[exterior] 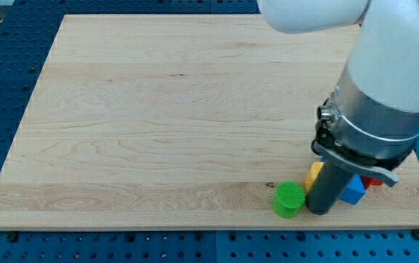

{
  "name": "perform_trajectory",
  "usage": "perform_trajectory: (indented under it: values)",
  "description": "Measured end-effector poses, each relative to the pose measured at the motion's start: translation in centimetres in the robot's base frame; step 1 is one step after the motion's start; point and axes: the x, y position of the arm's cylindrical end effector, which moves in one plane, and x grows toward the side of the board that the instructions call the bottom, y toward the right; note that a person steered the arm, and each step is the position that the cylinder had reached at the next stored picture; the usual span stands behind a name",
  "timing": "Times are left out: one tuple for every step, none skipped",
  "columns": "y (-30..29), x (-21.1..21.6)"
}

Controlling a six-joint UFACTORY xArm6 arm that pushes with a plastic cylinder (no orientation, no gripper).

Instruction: Move the yellow hexagon to the top of the green star

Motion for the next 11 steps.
perform_trajectory:
  values:
    - [1.8, 0.8]
    - [4.7, 0.8]
    - [8.8, 1.5]
    - [11.2, 1.4]
    - [11.2, -0.8]
    - [5.4, -2.3]
    - [1.9, -2.6]
    - [0.5, -5.2]
    - [2.5, -6.4]
    - [5.1, -4.5]
    - [5.8, -2.6]
